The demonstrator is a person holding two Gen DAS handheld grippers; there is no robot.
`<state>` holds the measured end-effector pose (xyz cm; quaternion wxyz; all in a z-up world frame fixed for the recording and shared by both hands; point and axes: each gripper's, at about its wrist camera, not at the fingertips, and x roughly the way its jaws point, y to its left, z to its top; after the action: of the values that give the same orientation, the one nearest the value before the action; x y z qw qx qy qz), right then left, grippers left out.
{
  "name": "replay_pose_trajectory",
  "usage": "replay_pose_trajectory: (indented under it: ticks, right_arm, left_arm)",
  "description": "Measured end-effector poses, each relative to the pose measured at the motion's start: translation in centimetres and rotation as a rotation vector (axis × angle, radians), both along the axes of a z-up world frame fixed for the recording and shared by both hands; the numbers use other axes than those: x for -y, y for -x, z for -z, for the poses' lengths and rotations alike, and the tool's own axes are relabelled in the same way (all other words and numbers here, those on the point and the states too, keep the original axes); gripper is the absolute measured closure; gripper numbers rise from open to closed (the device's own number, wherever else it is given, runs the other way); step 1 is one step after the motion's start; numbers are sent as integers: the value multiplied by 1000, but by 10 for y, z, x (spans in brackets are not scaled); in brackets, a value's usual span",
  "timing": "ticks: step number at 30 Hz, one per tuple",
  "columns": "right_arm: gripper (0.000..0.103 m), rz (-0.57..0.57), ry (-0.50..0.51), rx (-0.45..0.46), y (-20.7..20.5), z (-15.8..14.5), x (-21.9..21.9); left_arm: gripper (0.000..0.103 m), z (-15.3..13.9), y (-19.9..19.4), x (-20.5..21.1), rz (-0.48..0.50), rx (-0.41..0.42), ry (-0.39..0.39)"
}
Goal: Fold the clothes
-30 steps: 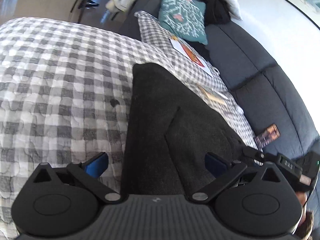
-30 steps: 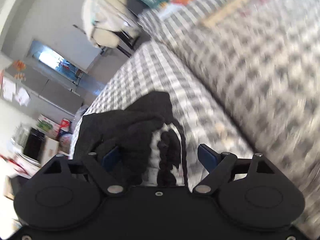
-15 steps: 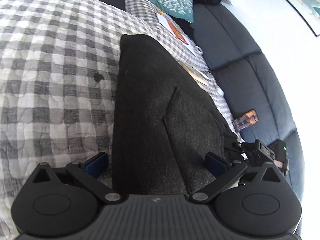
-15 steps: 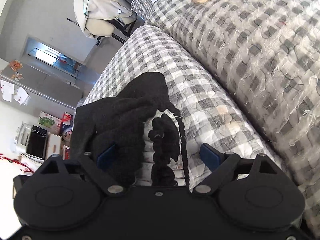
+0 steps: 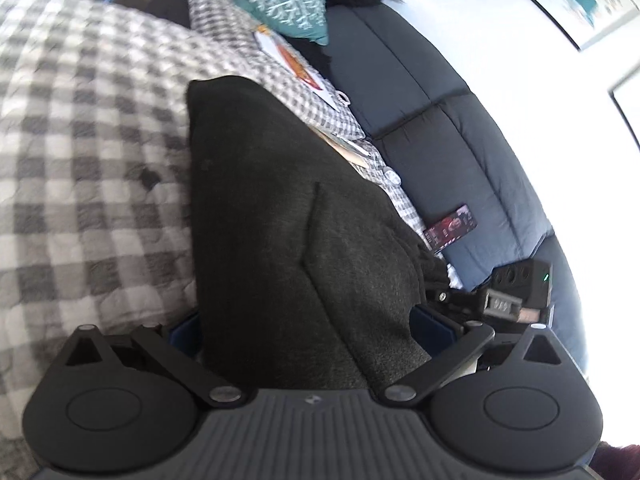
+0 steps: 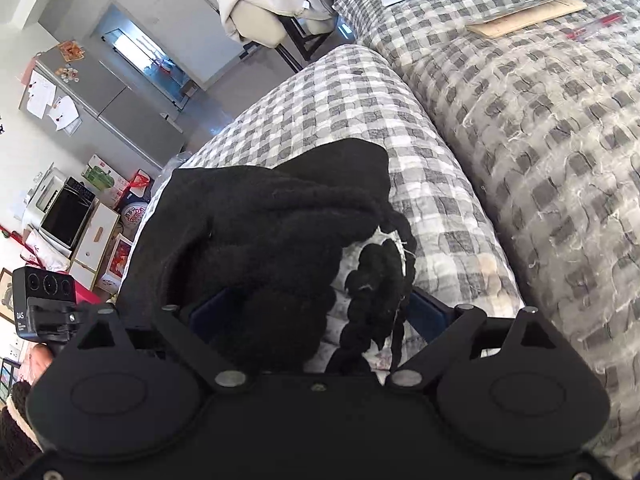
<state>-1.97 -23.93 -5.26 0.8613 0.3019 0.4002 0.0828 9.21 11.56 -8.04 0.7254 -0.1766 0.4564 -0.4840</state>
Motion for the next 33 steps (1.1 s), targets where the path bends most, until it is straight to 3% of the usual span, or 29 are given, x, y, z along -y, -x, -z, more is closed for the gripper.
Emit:
replay_pose_trajectory:
  ticks: [4,6,11,17,26,33]
  right_arm:
    - [11,-3,4,20,0,2,0]
    - [16,-3,7,37,2,1,0]
    - [23,6,8,45,3,-2,-2]
    - [33,11,29,73,5,-16,-7]
    - [37,0,38,107,3,-36,-19]
    - [38,-83,45,151,-4,-51,-53]
  left_arm:
    - [3,1,2,-1,-24,-1,9]
    - [6,0,5,-2,-40,12,3]
    - [27,-5,14,-3,-89,43,-22]
    - [43,-19,26,-5,-135,69,-7]
    - [45,-42,50,-23,-176,85,-11]
    - [45,-54,71,-73,-268,96,-18]
